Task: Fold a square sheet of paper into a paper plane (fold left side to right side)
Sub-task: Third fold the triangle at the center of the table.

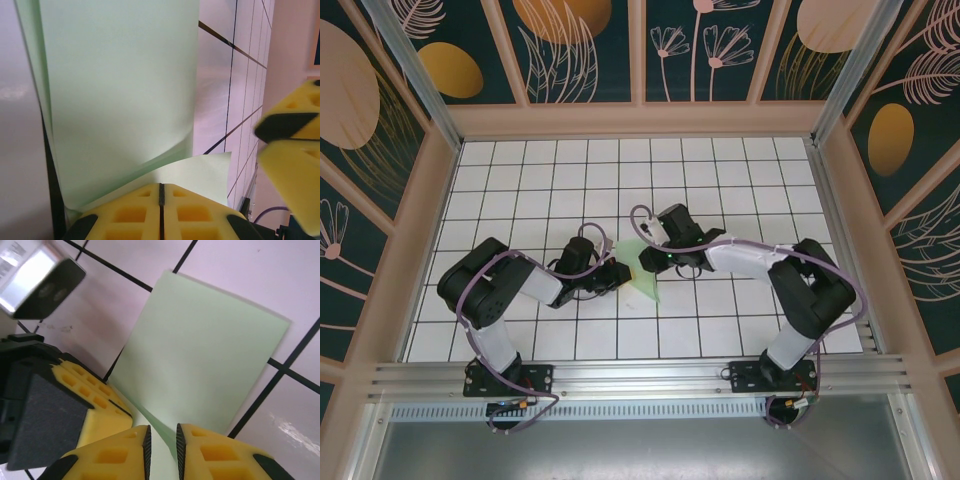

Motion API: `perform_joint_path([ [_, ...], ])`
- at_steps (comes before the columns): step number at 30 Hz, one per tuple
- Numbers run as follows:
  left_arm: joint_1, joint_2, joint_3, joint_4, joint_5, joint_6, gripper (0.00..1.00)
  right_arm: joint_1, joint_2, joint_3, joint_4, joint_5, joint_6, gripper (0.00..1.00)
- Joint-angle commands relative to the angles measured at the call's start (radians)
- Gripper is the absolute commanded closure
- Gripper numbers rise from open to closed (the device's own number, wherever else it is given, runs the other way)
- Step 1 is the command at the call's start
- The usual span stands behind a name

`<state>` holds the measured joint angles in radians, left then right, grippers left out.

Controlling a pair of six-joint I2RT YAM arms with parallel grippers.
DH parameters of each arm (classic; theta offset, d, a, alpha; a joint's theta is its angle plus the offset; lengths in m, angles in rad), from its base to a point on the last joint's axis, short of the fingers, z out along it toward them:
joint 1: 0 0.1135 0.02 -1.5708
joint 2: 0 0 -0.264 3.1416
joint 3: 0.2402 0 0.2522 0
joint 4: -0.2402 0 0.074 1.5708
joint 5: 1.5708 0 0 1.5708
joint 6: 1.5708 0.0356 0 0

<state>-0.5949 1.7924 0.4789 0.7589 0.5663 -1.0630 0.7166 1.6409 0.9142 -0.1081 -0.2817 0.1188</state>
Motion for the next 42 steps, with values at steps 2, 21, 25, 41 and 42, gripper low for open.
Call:
perform_joint_path([
  [2, -0.002, 0.032, 0.003, -0.098, -0.1, 0.036, 0.9, -0.008, -0.115, -0.038, -0.057, -0.056, 0.049, 0.75],
  [21, -0.002, 0.008, 0.031, -0.185, -0.132, 0.07, 0.9, 0.095, -0.117, -0.166, 0.051, -0.233, 0.219, 0.79],
  [25, -0.002, 0.009, 0.03, -0.184, -0.132, 0.071, 0.9, 0.095, -0.055, -0.134, 0.009, -0.212, 0.195, 0.79],
  [41, -0.001, 0.01, 0.035, -0.194, -0.135, 0.079, 0.9, 0.076, 0.003, -0.112, -0.031, -0.137, 0.19, 0.79],
  [42, -0.002, 0.009, 0.036, -0.194, -0.135, 0.08, 0.9, 0.075, 0.008, -0.113, -0.034, -0.136, 0.188, 0.79],
])
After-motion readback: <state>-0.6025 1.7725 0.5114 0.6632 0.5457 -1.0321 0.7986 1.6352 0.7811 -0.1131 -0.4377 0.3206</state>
